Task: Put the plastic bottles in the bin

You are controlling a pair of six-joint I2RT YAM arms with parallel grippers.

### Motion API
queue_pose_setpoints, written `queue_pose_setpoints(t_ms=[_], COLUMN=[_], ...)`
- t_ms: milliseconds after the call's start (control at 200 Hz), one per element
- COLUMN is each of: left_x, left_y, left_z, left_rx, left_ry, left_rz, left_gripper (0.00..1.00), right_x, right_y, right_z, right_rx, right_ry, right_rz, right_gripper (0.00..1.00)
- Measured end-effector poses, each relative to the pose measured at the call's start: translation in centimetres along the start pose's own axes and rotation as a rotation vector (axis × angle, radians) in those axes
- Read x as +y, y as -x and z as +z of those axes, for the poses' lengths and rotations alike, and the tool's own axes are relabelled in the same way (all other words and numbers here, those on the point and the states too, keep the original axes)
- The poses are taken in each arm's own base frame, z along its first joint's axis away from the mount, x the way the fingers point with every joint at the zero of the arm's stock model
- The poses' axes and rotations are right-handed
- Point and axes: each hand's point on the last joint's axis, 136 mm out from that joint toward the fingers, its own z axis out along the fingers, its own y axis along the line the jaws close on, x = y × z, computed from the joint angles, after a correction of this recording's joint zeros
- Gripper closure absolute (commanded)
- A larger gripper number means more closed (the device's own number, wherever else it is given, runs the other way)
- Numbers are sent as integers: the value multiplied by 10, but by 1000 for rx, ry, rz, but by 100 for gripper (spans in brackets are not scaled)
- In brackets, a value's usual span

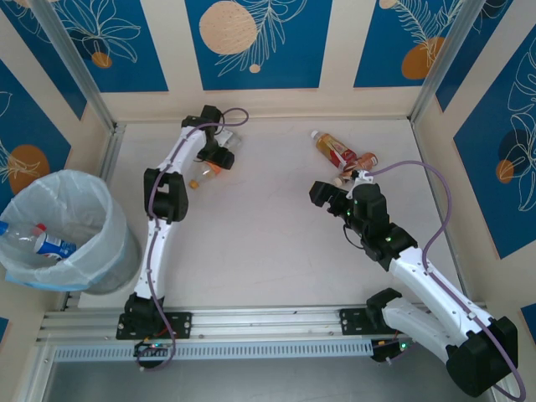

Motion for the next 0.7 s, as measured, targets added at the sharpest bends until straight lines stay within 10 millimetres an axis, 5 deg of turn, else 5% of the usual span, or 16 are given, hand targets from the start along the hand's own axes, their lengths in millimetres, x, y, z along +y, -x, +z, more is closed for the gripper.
queue_pose_setpoints(t_ms=[205, 700], left_x=[-11, -40], left_y=[2, 27], left_z=[-16, -117], left_rx=[-27, -235], left_ry=[-40, -91], left_rz=[-10, -20], left_gripper=[51, 57], right_x=[0, -1], right_y=[0, -13], right_z=[0, 14], right_rx=[1, 58], right_ry=[0, 5], right_rz=[6, 2], right_gripper=[1, 1])
